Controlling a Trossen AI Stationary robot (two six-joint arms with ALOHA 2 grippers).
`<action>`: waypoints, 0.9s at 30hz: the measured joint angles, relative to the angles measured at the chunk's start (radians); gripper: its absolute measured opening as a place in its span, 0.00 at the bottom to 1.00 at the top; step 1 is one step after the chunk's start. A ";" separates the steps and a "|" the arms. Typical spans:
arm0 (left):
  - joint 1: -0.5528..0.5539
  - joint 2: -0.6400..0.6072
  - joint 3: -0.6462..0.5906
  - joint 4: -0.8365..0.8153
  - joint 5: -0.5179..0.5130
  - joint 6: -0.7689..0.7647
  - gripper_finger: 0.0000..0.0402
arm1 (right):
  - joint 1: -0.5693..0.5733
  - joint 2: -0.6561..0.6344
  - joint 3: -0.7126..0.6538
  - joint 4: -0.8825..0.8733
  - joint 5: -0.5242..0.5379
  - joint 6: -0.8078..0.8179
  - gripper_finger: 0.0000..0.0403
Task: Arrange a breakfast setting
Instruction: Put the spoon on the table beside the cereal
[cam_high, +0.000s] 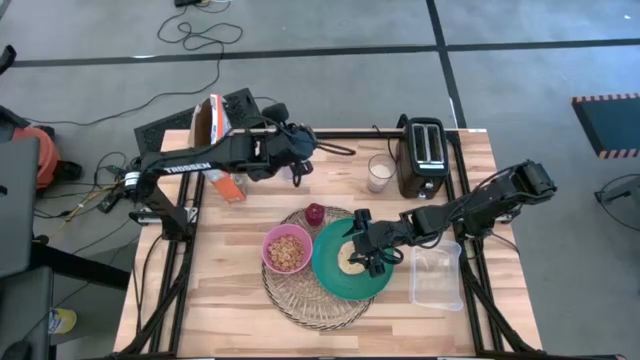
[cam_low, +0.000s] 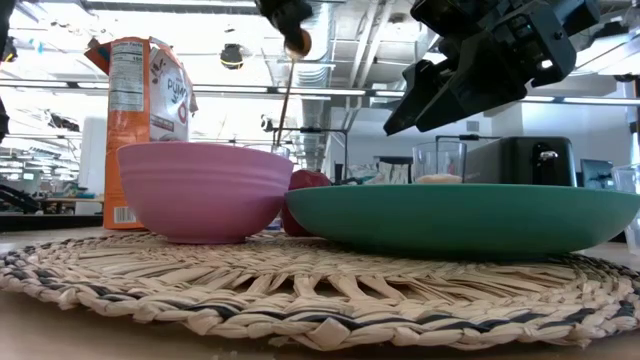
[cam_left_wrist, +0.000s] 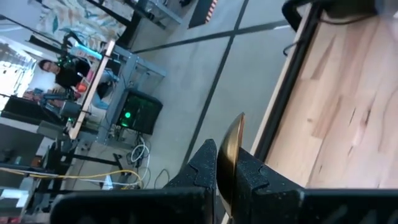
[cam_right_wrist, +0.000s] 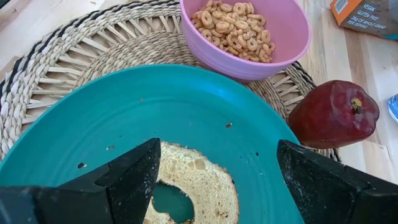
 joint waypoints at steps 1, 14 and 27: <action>-0.003 0.000 0.025 -0.023 0.001 -0.001 0.00 | 0.000 0.000 0.000 0.000 0.000 0.000 0.86; -0.053 0.000 0.347 -0.383 0.289 -0.252 0.00 | 0.000 0.000 0.000 -0.001 0.000 0.006 0.86; -0.259 -0.074 0.430 -0.747 0.528 -0.730 0.00 | 0.001 0.000 0.000 -0.006 0.000 0.010 0.86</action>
